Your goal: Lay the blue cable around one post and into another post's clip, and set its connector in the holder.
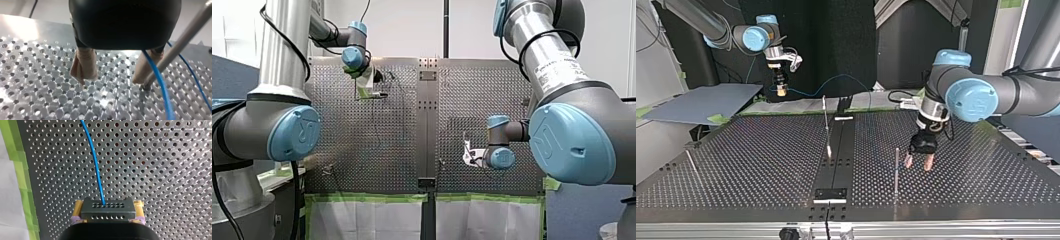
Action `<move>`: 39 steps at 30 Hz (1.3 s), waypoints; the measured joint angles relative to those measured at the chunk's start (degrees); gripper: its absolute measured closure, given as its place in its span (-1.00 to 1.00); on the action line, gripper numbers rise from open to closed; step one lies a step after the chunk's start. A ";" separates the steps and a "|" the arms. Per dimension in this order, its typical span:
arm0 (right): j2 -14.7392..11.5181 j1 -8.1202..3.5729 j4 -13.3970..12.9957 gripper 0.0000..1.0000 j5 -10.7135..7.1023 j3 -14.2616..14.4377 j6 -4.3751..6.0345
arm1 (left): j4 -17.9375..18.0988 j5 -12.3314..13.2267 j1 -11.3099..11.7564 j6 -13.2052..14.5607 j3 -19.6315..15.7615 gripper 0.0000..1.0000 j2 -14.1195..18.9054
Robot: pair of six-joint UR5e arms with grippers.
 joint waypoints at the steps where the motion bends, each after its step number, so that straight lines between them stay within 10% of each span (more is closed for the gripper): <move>1: 0.00 0.00 0.00 0.98 -0.01 0.00 0.00 | 0.47 -0.01 0.03 -0.45 0.07 -1.00 -0.02; 15: 0.00 0.04 0.20 0.98 0.00 0.00 -0.03 | 3.83 -0.70 1.39 -3.33 3.10 -1.00 -0.60; 39: -0.04 0.30 0.23 0.98 0.00 0.00 -0.10 | -1.12 -2.41 1.46 7.10 0.87 -1.00 -4.64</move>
